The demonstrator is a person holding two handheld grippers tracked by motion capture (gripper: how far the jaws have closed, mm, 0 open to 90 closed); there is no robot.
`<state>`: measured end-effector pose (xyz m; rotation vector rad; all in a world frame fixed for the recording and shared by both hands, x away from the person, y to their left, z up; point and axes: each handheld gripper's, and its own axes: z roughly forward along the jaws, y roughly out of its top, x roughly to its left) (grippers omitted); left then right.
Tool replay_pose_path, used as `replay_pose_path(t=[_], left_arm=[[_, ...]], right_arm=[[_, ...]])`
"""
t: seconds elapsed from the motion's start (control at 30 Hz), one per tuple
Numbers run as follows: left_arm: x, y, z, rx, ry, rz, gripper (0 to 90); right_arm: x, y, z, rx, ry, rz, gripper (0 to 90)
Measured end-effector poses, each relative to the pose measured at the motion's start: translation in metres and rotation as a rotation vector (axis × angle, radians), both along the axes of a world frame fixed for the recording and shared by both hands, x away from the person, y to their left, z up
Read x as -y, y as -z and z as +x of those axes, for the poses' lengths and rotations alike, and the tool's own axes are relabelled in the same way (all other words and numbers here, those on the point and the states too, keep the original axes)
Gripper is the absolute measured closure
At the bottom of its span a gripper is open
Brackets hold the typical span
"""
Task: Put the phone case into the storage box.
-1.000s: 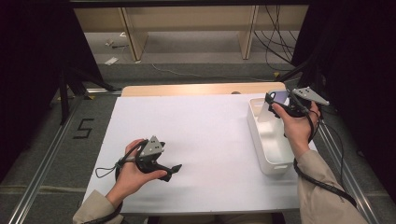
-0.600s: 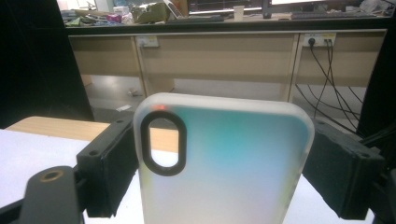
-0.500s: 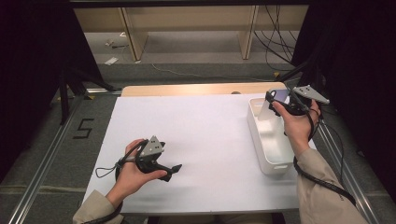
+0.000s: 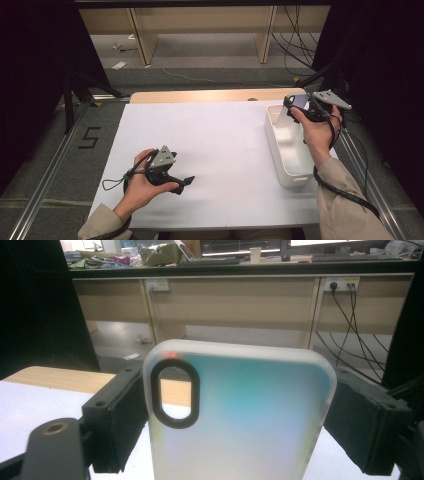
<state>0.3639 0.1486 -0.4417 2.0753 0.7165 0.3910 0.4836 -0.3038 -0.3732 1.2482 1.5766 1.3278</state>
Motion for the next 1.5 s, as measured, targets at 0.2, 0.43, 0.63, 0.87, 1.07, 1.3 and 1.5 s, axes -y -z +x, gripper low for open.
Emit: replay_pose_path(t=[0.2, 0.43, 0.63, 0.87, 1.07, 1.3, 1.5], left_arm=[[0.000, 0.000, 0.000, 0.000, 0.000, 0.000, 0.0], [0.000, 0.000, 0.000, 0.002, -0.001, -0.001, 0.0], [0.000, 0.000, 0.000, 0.000, -0.001, -0.002, 0.0], [0.000, 0.000, 0.000, -0.001, -0.001, -0.004, 0.0], [0.000, 0.000, 0.000, -0.001, 0.000, -0.003, 0.0], [0.000, 0.000, 0.000, -0.002, -0.001, -0.004, 0.0], [0.000, 0.000, 0.000, -0.001, -0.001, -0.001, 0.0]], right_arm=[[0.000, 0.000, 0.002, 0.002, 0.000, -0.004, 17.7], [-0.002, 0.000, 0.003, 0.001, 0.000, -0.009, 17.7], [-0.002, 0.000, 0.005, 0.000, 0.001, -0.013, 17.7], [-0.002, 0.001, 0.008, 0.000, 0.001, -0.013, 17.7], [-0.003, 0.001, 0.010, 0.001, 0.000, -0.018, 17.7], [-0.004, 0.002, 0.012, -0.002, -0.001, -0.020, 17.7], [-0.004, 0.002, 0.013, -0.001, -0.001, -0.020, 17.7]])
